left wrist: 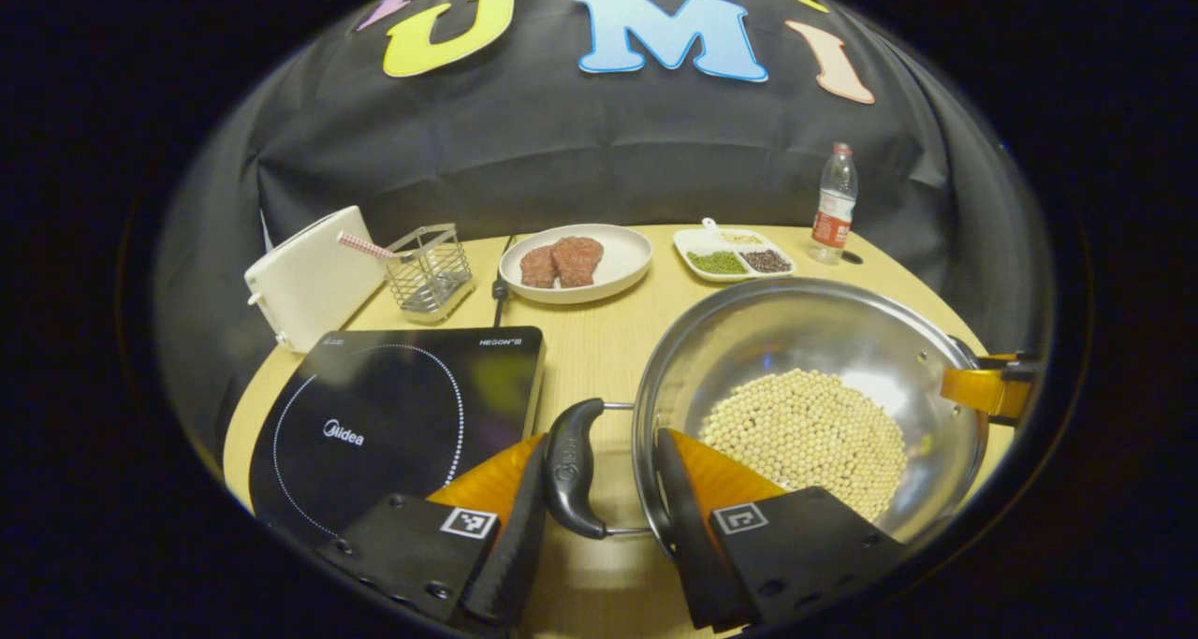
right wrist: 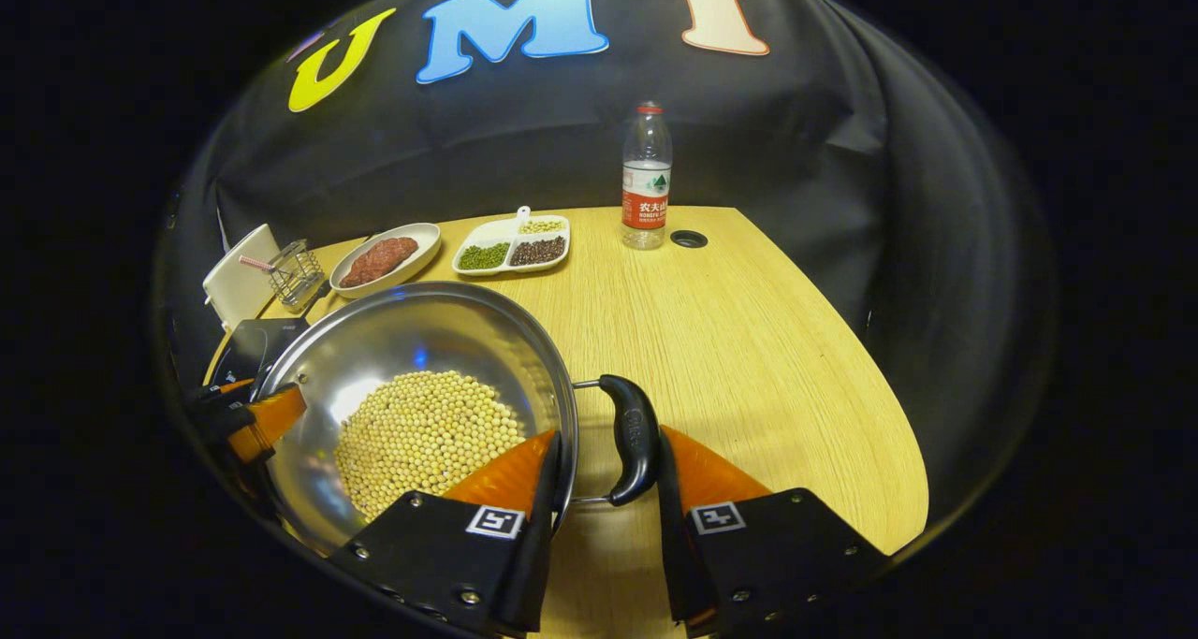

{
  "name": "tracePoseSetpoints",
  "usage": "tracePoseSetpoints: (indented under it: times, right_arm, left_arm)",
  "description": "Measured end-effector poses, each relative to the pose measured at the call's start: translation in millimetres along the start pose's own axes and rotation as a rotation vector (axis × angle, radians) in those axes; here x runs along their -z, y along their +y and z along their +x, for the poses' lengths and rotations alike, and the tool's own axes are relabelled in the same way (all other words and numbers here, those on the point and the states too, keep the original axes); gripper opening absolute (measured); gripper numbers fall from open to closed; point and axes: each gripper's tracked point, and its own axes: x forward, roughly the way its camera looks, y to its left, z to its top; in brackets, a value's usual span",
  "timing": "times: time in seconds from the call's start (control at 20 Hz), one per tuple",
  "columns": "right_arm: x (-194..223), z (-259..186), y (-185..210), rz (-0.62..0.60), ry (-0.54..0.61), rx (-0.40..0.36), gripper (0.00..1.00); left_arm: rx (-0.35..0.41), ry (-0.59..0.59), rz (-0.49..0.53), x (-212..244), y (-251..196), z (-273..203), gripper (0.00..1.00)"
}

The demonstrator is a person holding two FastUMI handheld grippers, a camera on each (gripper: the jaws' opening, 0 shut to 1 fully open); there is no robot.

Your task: First push the handle of the pot to place it horizontally, then grasp the pot with both hands and set it on the induction cooktop.

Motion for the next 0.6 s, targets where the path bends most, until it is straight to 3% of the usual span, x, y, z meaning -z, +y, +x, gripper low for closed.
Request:
tracePoseSetpoints:
  times: [0.2, 0.3, 0.4, 0.45, 0.6]
  right_arm:
    - [0, -7, -1, -0.015, 0.006, 0.008, 0.51]
    - [-2, -14, -2, -0.031, -0.01, 0.007, 0.5]
    - [-6, -23, 0, -0.044, -0.021, -0.005, 0.51]
    - [-9, -26, 3, -0.042, -0.029, -0.013, 0.51]
    - [-14, -33, 10, -0.047, -0.041, -0.035, 0.5]
  left_arm:
    - [0.005, 0.007, -0.019, 1, -3, -5, 0.72]
    - [-0.001, 0.001, -0.039, 2, -3, -16, 0.61]
    - [-0.012, -0.02, -0.045, -3, 1, -29, 0.66]
    - [-0.02, -0.03, -0.045, -5, 3, -35, 0.62]
    - [-0.039, -0.056, -0.048, -15, 11, -50, 0.65]
